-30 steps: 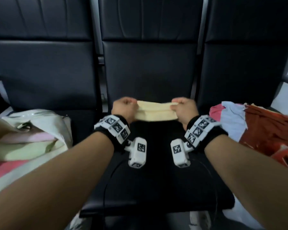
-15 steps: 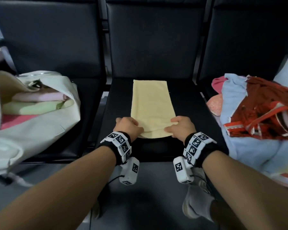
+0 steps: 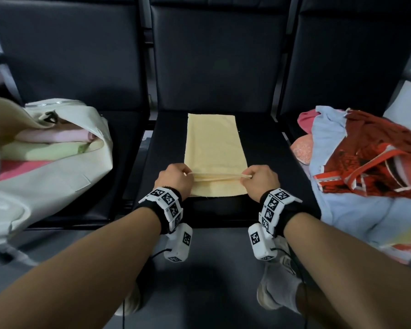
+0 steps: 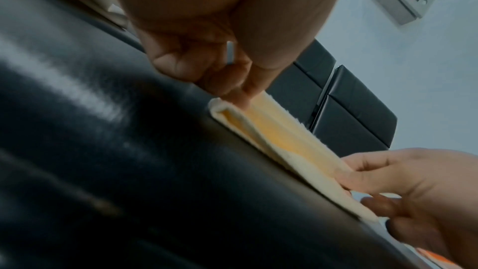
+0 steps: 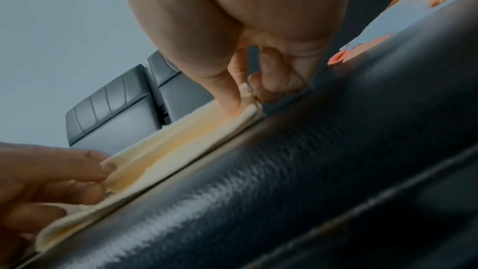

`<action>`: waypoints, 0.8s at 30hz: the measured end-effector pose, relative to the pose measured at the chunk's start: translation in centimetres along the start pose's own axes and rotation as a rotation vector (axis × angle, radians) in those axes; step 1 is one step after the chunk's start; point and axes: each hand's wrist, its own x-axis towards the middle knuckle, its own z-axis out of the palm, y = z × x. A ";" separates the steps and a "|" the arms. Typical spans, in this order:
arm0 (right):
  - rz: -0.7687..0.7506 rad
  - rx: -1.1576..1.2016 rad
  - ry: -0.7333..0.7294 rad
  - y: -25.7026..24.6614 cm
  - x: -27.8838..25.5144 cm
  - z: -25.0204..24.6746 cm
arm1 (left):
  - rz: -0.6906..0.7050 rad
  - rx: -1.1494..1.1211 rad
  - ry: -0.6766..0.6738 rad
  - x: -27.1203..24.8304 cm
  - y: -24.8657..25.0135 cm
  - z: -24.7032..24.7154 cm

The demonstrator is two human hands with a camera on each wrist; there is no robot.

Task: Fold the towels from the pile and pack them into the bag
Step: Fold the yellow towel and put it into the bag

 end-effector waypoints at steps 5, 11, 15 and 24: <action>-0.096 0.083 0.051 -0.3 0.0 0.1 | -0.004 -0.157 0.018 -0.6 1.5 0.0; -0.099 0.075 0.003 0.4 -1.2 0.0 | -0.013 -0.200 -0.009 -1.8 2.0 -0.3; -0.115 0.056 0.034 0.1 -1.7 -0.4 | -0.007 -0.204 -0.027 -2.5 2.1 -0.7; -0.059 0.025 -0.013 0.1 -1.9 0.0 | 0.028 -0.138 -0.051 -2.6 1.2 -0.6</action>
